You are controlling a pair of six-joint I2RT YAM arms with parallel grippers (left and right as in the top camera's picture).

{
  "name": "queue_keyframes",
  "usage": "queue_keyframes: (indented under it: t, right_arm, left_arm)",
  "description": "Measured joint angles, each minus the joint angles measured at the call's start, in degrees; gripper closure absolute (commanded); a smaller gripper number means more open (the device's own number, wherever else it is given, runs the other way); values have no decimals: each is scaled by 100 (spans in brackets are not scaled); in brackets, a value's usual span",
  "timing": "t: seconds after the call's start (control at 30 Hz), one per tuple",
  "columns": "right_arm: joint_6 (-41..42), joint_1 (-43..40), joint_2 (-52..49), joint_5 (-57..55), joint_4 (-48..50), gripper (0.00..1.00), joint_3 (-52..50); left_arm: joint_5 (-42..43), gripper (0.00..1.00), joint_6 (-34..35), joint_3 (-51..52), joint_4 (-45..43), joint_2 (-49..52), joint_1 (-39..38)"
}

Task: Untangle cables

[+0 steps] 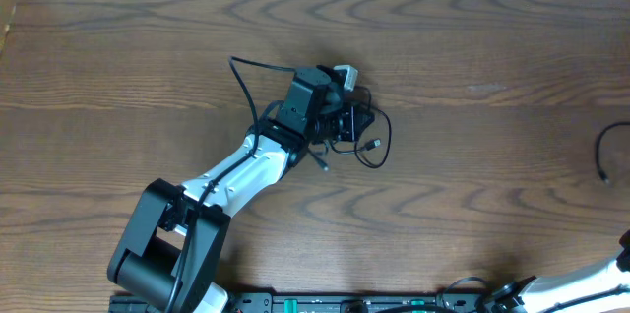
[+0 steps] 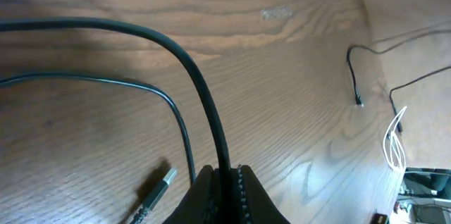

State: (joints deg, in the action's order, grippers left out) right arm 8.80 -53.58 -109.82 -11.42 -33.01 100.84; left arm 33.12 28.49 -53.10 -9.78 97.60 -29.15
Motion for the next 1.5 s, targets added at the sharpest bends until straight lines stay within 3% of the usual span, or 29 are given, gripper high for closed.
queue_keyframes:
  t: [0.37,0.57,1.3,1.5]
  right_arm:
    - [-1062,267,-72,1626,247,99,11]
    - [-1207,284,-118,1764,240,99,11]
    - [-199,284,-125,44,-234,99,11]
    - [-162,334,-363,-219,-343,80,48]
  left_arm:
    - [0,92,-2,0,-33,0,0]
    - [0,92,0,0,-33,0,0]
    - [0,91,-2,0,-33,0,0]
    - [-2,91,-2,0,-33,0,0]
